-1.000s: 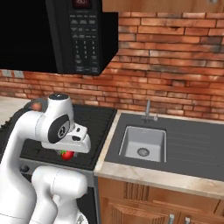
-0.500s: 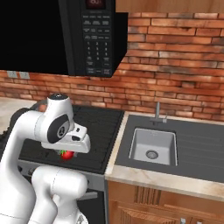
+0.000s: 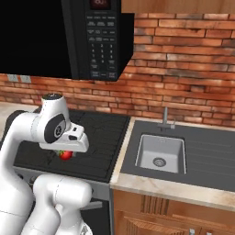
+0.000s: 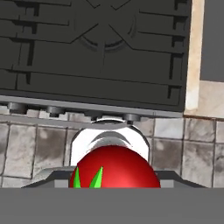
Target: Place the pan on the rear left burner on the stove. Then place the tomato and the onion in the pan and turn on the rear left burner.
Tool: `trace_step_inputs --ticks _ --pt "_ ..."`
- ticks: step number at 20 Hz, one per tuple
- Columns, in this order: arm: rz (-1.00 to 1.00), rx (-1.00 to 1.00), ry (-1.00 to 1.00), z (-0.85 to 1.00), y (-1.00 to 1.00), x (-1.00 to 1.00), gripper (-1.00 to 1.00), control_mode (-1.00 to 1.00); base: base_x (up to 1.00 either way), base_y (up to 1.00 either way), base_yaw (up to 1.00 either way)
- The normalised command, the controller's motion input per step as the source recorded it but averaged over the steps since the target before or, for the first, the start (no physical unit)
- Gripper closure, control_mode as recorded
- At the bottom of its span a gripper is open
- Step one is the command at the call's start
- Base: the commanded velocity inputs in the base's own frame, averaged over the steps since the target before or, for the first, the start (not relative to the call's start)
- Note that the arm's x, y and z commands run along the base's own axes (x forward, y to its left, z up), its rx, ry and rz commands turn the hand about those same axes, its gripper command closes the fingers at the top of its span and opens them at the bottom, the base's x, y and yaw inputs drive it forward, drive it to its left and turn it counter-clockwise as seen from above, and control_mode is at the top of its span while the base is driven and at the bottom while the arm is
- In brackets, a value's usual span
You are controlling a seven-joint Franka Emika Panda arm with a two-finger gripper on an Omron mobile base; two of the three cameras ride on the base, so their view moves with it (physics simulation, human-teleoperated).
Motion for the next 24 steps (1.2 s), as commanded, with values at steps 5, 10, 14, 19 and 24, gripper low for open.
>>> trace_step_inputs --ticks 5,10,14,19,24 --pt "0.01 -0.01 -0.13 0.15 0.53 0.43 1.00 -1.00 0.00 0.00 0.00" --pt "0.04 0.00 -0.14 0.03 0.67 0.40 1.00 -1.00 0.00 0.00 0.00" --pt "0.05 0.00 -0.16 0.01 0.50 0.43 1.00 -1.00 0.00 0.00 0.00" --pt "0.07 0.00 -0.10 0.00 0.36 0.52 1.00 -1.00 0.00 0.00 0.00" --pt "0.04 0.00 -0.06 0.00 0.45 0.64 1.00 -1.00 0.00 0.00 0.00"
